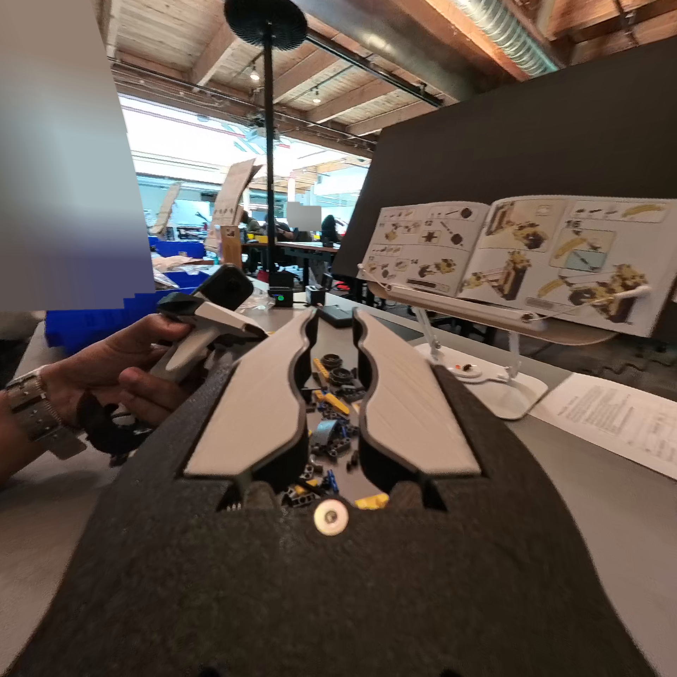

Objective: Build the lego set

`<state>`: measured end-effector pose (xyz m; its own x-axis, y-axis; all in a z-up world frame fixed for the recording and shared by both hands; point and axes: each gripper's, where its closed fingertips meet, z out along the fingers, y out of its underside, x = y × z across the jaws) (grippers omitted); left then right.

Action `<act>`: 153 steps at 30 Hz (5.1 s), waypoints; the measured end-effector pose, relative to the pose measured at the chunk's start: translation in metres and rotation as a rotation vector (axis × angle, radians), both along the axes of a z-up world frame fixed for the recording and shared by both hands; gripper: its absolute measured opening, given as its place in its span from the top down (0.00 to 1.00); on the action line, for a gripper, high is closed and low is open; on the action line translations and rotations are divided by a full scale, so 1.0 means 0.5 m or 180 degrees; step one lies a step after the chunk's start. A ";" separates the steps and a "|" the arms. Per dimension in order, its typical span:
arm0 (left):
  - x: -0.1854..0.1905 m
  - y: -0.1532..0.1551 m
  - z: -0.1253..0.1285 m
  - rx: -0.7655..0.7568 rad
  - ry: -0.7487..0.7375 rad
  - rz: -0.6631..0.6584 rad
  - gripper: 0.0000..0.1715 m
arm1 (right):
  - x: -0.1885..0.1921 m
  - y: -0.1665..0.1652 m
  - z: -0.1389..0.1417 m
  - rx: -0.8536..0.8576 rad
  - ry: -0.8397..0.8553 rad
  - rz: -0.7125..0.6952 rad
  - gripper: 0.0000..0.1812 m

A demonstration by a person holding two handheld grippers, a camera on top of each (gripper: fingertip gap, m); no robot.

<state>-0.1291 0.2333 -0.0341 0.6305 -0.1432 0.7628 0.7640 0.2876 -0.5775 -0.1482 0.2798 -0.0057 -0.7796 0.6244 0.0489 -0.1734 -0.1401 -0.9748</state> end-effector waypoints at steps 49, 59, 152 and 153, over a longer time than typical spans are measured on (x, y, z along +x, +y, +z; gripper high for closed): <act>0.039 0.051 -0.011 -0.0870 0.1167 0.0273 0.88 | 0.059 -0.084 -0.035 0.0278 -0.0503 0.1085 0.96; 0.054 0.068 -0.019 -0.0862 0.1119 0.0053 0.87 | 0.064 -0.065 -0.035 -0.0280 -0.0983 0.1347 0.96; -0.024 0.049 -0.105 -0.3057 0.3012 0.1346 0.98 | 0.022 -0.048 -0.119 0.0440 -0.1357 0.0853 0.86; -0.023 0.051 -0.111 -0.3142 0.3106 0.1331 0.98 | 0.027 -0.051 -0.124 0.0433 -0.1437 0.0932 0.86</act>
